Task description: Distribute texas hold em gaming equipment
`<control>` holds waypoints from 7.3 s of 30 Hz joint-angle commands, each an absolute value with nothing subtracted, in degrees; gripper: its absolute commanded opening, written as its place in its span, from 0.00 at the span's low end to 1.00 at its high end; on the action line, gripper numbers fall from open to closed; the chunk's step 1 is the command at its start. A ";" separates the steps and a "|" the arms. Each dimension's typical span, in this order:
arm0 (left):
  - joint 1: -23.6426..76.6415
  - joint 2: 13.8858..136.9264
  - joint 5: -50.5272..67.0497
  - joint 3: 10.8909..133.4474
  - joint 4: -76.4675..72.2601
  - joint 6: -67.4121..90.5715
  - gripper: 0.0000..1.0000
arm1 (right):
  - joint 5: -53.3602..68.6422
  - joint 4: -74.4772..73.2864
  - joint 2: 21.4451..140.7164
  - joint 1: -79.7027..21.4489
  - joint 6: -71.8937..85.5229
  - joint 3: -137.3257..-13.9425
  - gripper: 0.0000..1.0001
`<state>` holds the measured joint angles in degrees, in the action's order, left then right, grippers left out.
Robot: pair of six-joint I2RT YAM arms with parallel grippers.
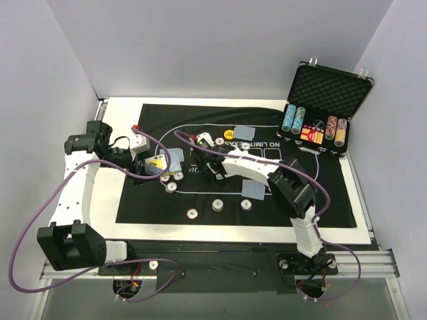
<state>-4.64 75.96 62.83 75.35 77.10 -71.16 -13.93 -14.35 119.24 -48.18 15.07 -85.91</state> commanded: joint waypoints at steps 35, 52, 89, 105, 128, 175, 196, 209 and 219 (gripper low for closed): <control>-5.01 74.97 66.27 76.73 91.32 -71.72 0.00 | 31.73 11.34 93.77 -46.05 48.60 -77.87 0.87; -5.01 74.79 66.09 77.08 91.32 -71.63 0.00 | 30.85 11.07 96.68 -46.50 49.39 -78.67 0.60; -5.01 74.44 66.18 77.17 91.41 -71.72 0.00 | 29.97 10.28 91.05 -46.93 50.36 -76.64 0.46; -5.10 74.36 66.01 76.99 91.32 -71.63 0.00 | 28.65 4.75 85.70 -42.10 47.81 -75.41 0.03; -5.01 74.62 66.36 77.43 91.32 -71.46 0.00 | 20.58 -12.11 81.21 -38.58 35.87 -83.22 0.00; -5.01 74.53 66.09 77.17 91.32 -71.37 0.00 | 6.42 -5.97 108.28 -40.69 36.65 -70.49 0.29; -5.10 74.53 66.97 75.94 91.23 -72.42 0.00 | 20.65 -1.32 85.34 -41.74 48.08 -76.01 0.80; -5.10 74.44 67.24 75.94 91.32 -72.68 0.00 | 22.24 -1.14 90.61 -48.78 47.20 -82.35 0.82; -5.10 74.36 67.50 76.20 91.32 -72.34 0.00 | 21.45 -1.67 94.83 -49.83 47.64 -84.29 0.68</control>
